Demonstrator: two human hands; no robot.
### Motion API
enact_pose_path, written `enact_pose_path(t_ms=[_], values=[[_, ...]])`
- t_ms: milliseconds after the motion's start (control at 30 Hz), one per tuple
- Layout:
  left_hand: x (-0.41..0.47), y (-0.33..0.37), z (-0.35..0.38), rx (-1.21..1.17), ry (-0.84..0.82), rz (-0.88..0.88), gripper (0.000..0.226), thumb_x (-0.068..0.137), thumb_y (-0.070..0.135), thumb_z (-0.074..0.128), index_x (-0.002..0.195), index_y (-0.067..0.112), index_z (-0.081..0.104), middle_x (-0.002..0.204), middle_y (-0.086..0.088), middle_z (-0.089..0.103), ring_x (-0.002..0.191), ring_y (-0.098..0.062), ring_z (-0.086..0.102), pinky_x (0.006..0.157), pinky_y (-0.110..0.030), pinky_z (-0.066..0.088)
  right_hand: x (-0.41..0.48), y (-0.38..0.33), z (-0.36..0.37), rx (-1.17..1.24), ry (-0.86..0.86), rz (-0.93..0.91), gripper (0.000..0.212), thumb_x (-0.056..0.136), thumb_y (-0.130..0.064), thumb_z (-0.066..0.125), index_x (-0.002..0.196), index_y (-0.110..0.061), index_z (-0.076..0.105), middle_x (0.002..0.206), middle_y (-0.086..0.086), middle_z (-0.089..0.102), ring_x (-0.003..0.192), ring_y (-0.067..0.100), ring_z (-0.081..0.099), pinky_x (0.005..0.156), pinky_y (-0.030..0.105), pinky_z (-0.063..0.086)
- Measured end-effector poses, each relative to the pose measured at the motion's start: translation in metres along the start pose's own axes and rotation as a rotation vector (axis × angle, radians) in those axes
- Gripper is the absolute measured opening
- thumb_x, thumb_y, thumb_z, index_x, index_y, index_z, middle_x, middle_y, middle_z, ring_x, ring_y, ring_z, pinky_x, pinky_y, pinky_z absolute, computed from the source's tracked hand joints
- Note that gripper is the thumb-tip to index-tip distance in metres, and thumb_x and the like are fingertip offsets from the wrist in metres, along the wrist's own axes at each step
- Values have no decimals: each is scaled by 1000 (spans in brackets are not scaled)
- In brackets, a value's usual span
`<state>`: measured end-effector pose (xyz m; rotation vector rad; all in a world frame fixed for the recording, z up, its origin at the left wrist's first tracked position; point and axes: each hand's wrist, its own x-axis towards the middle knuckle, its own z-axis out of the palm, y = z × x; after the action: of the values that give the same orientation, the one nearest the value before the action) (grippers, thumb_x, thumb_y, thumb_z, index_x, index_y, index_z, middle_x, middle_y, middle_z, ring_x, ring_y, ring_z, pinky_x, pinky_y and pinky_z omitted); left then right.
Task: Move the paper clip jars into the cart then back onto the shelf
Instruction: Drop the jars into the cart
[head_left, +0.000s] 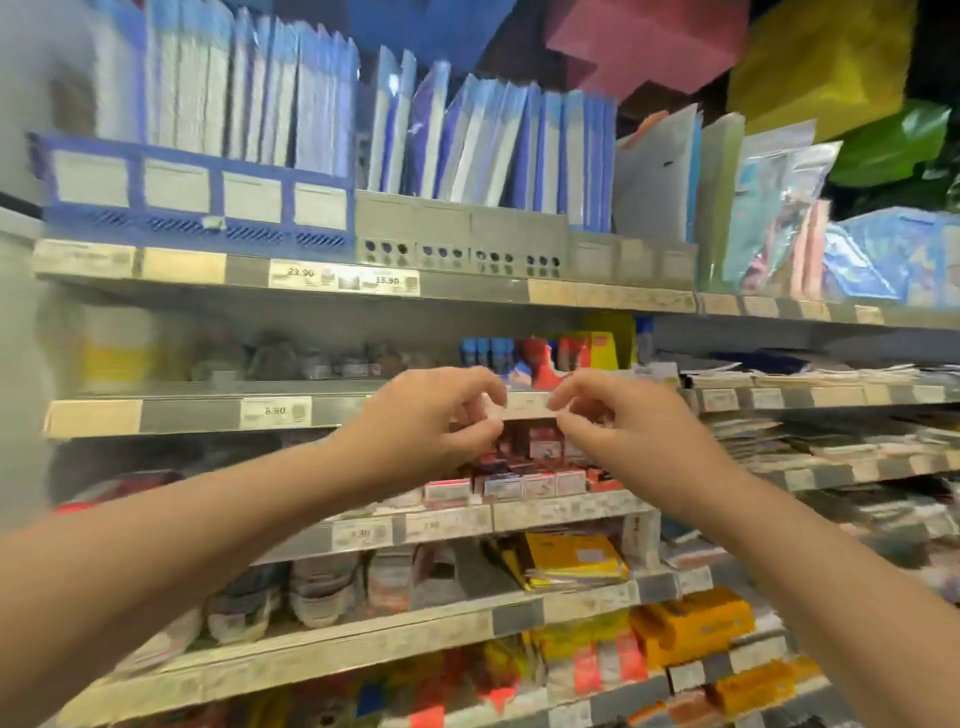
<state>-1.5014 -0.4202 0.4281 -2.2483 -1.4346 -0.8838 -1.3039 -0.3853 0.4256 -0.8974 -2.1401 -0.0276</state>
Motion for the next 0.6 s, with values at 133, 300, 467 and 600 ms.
enact_pose_path(t_ms=[133, 300, 467, 600], values=[[14, -66, 2, 44, -10, -66, 20, 89, 34, 55, 108, 29, 59, 87, 17, 59, 84, -2, 55, 71, -20, 38, 62, 2, 49, 41, -3, -74, 10, 90, -25, 54, 92, -34, 58, 78, -16, 59, 73, 0, 55, 60, 18, 42], [40, -148, 21, 117, -62, -83, 27, 87, 36, 59, 114, 29, 56, 93, 19, 56, 88, 2, 51, 71, -7, 33, 137, 30, 109, 22, -76, -133, 10, 88, -27, 54, 91, -36, 57, 84, -15, 62, 84, 5, 58, 77, 30, 48], [75, -216, 38, 160, -117, -122, 41, 83, 41, 64, 121, 31, 51, 103, 17, 57, 98, 3, 50, 84, -14, 35, 215, 64, 159, -24, -208, -239, 14, 88, -28, 56, 99, -34, 61, 87, -12, 62, 85, 7, 56, 79, 26, 45], [103, -263, 39, 155, -209, -190, 48, 81, 48, 63, 125, 35, 47, 117, 16, 58, 108, 5, 51, 93, -16, 38, 281, 74, 187, -103, -352, -336, 19, 89, -37, 55, 108, -35, 58, 94, -15, 60, 86, 4, 53, 72, 19, 42]])
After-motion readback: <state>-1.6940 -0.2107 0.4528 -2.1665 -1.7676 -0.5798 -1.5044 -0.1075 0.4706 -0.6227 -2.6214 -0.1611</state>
